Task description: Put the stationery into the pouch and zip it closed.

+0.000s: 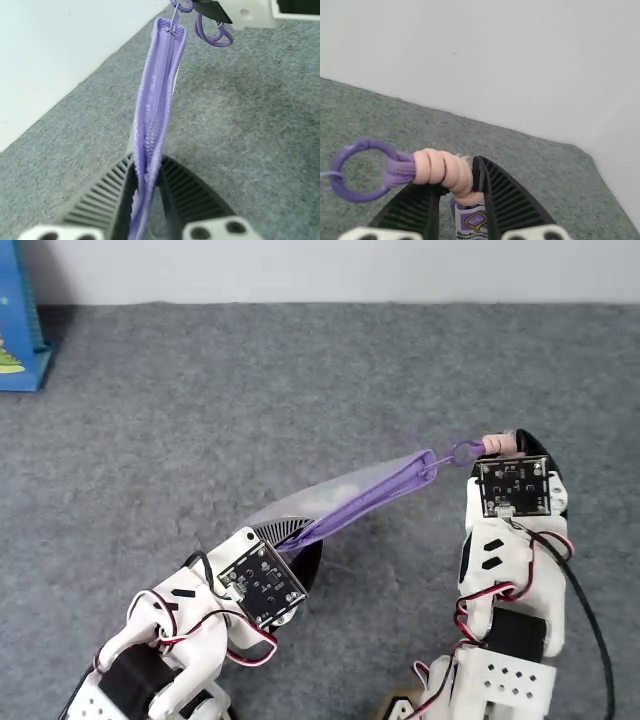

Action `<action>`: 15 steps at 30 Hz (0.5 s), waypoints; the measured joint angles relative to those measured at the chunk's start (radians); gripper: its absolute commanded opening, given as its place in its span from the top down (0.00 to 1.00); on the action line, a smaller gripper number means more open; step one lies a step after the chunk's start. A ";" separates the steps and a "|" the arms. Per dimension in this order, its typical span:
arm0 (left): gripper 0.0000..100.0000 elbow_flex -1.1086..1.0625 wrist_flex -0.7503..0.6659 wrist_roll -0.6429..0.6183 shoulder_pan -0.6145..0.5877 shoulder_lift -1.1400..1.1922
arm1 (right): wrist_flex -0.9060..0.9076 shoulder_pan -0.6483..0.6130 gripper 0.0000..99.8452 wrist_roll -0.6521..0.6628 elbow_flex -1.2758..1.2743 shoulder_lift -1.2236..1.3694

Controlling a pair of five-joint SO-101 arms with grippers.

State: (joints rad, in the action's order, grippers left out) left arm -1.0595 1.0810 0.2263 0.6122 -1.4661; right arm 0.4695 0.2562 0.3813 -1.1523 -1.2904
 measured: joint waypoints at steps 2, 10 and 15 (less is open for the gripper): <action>0.92 0.000 0.000 0.000 0.000 0.000 | 0.029 0.000 0.86 0.000 0.002 0.000; 0.68 0.000 -0.008 -0.132 -0.123 -0.026 | 0.198 -0.005 0.63 -0.005 -0.005 0.026; 0.70 -0.066 -0.181 -0.146 -0.308 -0.032 | 0.393 -0.008 0.63 -0.040 0.063 0.011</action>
State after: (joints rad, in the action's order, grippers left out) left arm -1.1254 0.8999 0.0806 0.3038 -1.4983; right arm 0.8623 0.2486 0.3414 -1.0894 -1.2797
